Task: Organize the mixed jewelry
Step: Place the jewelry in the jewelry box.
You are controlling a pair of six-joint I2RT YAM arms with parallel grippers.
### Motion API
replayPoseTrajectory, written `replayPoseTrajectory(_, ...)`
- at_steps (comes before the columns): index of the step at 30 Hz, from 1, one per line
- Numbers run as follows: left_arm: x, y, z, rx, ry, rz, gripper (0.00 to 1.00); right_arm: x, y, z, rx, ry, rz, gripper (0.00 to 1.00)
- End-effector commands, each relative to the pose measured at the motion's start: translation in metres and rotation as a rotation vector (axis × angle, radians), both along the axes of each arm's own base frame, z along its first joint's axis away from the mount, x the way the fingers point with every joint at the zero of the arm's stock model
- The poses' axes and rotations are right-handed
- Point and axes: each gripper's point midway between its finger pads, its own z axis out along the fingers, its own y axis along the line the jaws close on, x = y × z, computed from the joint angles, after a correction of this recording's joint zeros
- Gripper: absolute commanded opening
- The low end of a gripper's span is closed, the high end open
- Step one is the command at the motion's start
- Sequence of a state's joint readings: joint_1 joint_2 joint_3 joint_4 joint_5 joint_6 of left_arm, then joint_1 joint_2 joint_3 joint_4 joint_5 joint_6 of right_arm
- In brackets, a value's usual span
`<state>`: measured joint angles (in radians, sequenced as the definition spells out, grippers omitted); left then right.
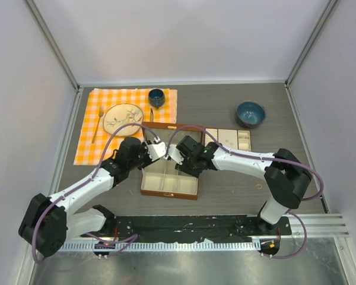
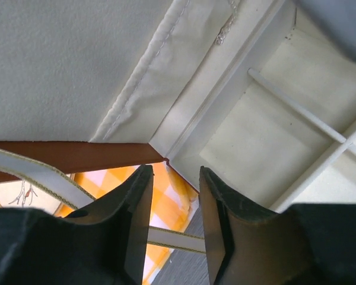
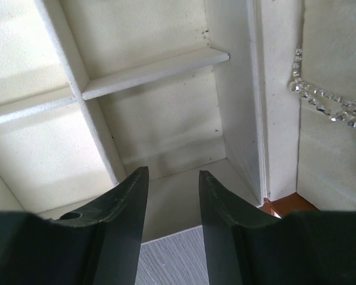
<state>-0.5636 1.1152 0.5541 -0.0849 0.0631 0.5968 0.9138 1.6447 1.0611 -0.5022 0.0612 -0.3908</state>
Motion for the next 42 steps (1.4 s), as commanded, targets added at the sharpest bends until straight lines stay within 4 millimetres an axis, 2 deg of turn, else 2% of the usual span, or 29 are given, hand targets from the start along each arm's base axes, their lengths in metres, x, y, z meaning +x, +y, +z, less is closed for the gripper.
replayPoseTrajectory(1, -0.033, -0.038, 0.005, -0.013, 0.060, -0.242, 0.43, 0.050, 0.033, 0.052, 0.248, -0.139, -0.178, 0.45)
replayPoseTrajectory(6, -0.027, -0.044, 0.019, -0.026, 0.012, -0.236, 0.47, 0.057, 0.027, 0.056, 0.286, -0.111, -0.217, 0.45)
replayPoseTrajectory(8, -0.026, -0.049, 0.023, -0.031, -0.022, -0.245, 0.47, 0.064, 0.017, 0.059, 0.306, -0.088, -0.253, 0.45)
replayPoseTrajectory(18, -0.019, -0.058, 0.031, -0.022, -0.198, -0.248, 0.48, 0.064, 0.000, 0.068, 0.367, -0.046, -0.280, 0.46)
replayPoseTrajectory(25, -0.005, -0.054, 0.030, 0.022, -0.306, -0.217, 0.49, 0.064, -0.001, 0.070, 0.378, -0.040, -0.281, 0.47)
replayPoseTrajectory(33, 0.004, -0.048, 0.062, -0.045, -0.437, -0.142, 0.48, 0.061, -0.001, 0.071, 0.384, -0.037, -0.271, 0.47)
replayPoseTrajectory(42, 0.012, -0.049, 0.074, -0.040, -0.479, -0.128, 0.47, 0.060, -0.002, 0.074, 0.389, -0.037, -0.271, 0.47)
